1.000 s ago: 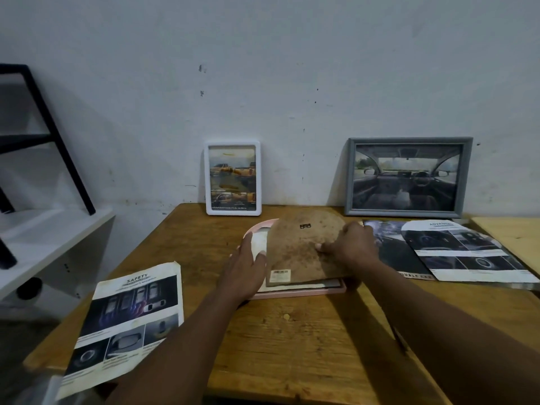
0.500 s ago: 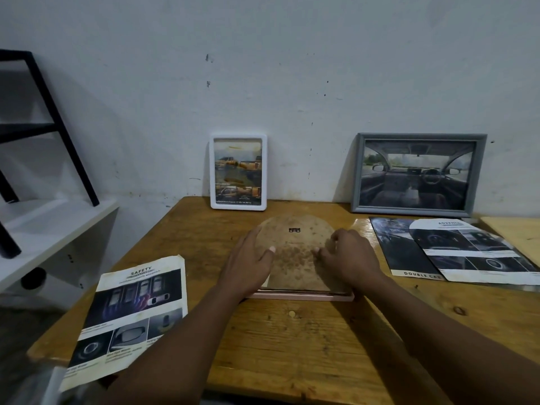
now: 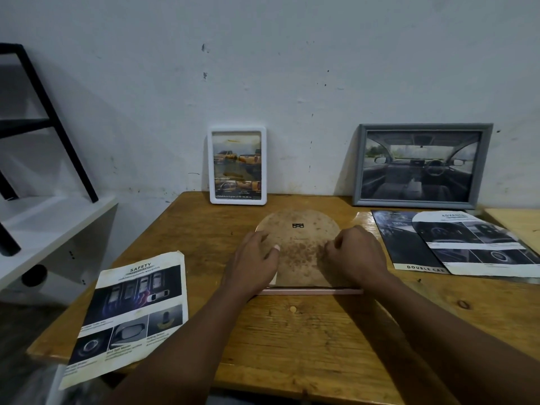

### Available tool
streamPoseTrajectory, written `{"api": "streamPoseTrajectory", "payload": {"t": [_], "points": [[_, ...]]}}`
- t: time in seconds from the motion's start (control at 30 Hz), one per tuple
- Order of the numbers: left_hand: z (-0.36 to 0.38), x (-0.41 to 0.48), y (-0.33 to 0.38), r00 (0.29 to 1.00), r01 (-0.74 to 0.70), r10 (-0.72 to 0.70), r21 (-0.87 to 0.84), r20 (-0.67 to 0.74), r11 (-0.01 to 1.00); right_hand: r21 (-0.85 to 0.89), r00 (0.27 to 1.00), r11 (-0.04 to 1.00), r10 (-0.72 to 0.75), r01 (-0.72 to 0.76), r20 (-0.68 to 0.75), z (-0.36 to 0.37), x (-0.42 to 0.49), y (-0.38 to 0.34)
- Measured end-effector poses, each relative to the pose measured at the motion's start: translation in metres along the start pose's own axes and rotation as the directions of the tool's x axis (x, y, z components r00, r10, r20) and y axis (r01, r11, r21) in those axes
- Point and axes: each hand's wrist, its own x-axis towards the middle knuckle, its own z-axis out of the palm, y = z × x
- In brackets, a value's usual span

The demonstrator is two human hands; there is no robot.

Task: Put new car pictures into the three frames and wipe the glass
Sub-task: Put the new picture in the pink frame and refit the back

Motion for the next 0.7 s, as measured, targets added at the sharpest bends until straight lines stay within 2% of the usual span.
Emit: {"api": "streamPoseTrajectory", "payload": {"t": [0.23, 0.37, 0.47, 0.57, 0.7], "points": [[-0.001, 0.009, 0.002, 1.0, 0.007, -0.008, 0.047, 0.02, 0.999, 0.161, 0.996, 0.986, 0.017, -0.032, 0.092, 0.005, 0.026, 0.01], [-0.001, 0.019, 0.007, 0.997, -0.065, 0.058, 0.185, 0.044, 0.981, 0.11, 0.993, 0.991, -0.089, 0.08, 0.08, 0.01, 0.03, 0.001], [0.002, 0.026, 0.013, 0.982, -0.162, 0.122, 0.308, 0.146, 0.937, 0.053, 0.974, 0.984, -0.178, 0.172, 0.139, 0.012, 0.033, -0.006], [0.008, 0.03, 0.011, 0.962, -0.212, 0.132, 0.349, 0.24, 0.913, 0.016, 0.951, 0.975, -0.219, 0.221, 0.217, 0.02, 0.03, -0.008], [0.01, 0.033, 0.008, 0.959, -0.212, 0.121, 0.367, 0.256, 0.906, -0.054, 0.942, 0.963, -0.247, 0.266, 0.229, 0.022, 0.025, -0.009]]}}
